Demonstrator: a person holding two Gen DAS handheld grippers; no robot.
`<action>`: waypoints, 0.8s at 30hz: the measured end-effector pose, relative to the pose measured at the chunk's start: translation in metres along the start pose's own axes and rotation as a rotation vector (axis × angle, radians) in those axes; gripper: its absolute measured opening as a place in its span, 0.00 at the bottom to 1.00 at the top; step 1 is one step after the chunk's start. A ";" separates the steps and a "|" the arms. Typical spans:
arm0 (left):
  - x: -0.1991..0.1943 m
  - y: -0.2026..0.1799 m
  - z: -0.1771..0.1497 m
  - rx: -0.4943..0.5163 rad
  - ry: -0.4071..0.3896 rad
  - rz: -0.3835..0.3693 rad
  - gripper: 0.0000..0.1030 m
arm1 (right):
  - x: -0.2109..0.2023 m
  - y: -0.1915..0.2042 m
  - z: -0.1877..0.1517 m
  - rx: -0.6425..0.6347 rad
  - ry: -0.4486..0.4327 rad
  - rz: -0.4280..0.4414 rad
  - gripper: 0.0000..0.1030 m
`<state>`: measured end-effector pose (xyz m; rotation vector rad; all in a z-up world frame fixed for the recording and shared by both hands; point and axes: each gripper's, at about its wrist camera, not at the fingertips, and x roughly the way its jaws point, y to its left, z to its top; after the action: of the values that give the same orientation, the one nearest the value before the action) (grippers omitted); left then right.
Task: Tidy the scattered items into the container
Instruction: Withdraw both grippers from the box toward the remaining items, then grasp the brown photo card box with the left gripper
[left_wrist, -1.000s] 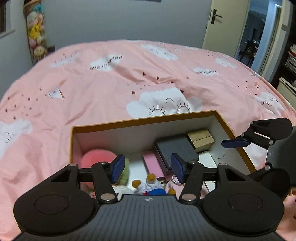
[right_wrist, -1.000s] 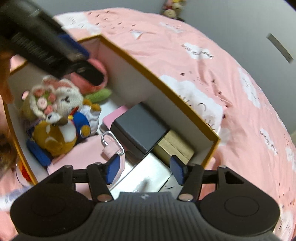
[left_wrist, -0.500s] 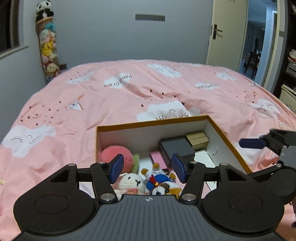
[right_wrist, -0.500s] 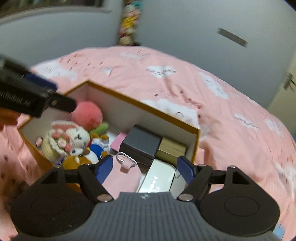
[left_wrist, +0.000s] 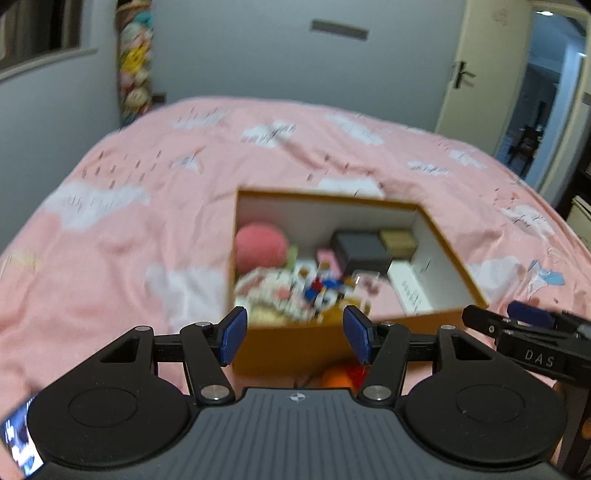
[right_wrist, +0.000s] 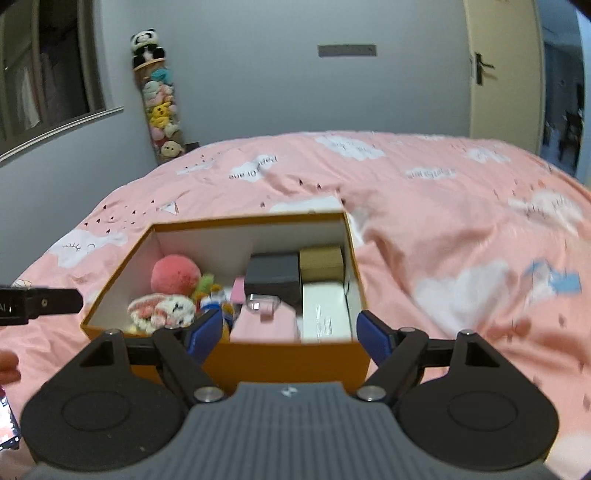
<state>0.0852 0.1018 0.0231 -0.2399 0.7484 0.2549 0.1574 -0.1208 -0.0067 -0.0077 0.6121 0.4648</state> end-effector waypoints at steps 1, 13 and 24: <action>0.001 0.001 -0.005 -0.012 0.025 0.007 0.65 | 0.000 0.001 -0.007 0.014 0.016 0.004 0.79; 0.032 0.002 -0.055 -0.068 0.274 0.065 0.65 | 0.014 0.017 -0.061 0.028 0.151 0.037 0.79; 0.061 0.010 -0.069 -0.169 0.432 0.046 0.65 | 0.021 0.020 -0.068 0.001 0.163 0.034 0.79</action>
<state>0.0809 0.0992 -0.0691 -0.4467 1.1623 0.3148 0.1264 -0.1034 -0.0714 -0.0348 0.7733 0.4998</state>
